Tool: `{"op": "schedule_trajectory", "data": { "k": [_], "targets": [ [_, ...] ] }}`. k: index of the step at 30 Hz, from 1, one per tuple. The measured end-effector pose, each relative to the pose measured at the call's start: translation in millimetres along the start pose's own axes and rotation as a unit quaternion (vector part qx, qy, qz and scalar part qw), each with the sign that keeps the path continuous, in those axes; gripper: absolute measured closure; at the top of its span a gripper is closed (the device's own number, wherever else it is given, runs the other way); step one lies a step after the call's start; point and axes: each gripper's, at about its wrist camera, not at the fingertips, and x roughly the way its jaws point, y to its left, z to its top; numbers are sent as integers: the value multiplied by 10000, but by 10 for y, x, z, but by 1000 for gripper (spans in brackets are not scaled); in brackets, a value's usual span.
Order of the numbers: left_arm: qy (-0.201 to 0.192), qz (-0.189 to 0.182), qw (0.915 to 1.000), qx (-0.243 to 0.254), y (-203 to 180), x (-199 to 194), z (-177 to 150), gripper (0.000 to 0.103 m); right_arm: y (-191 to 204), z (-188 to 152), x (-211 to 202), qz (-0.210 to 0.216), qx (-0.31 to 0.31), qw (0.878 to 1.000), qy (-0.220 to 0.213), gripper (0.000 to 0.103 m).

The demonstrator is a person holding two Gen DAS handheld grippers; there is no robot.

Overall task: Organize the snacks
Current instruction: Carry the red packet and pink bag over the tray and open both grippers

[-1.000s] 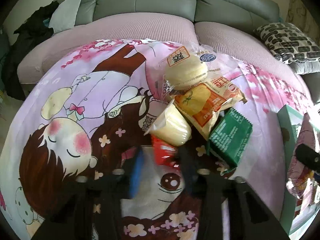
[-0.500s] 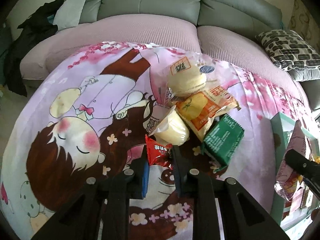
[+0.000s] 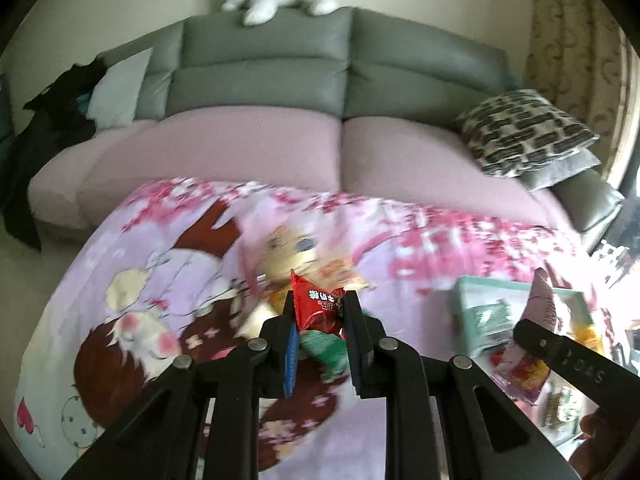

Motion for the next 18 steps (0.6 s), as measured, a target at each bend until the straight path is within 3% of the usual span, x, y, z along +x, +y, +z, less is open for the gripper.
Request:
{"op": "schedule_trajectory", "data": {
  "k": [8,18],
  "targets": [
    [-38,-410,9976,559,-569,18,-20,81,-650,172,-200,-561,549,9965,-277,61],
    [261,-873,9883,1227,-1294,136,-178,81,-1170,281,-326,-893,921,9909,-400,60]
  ]
}}
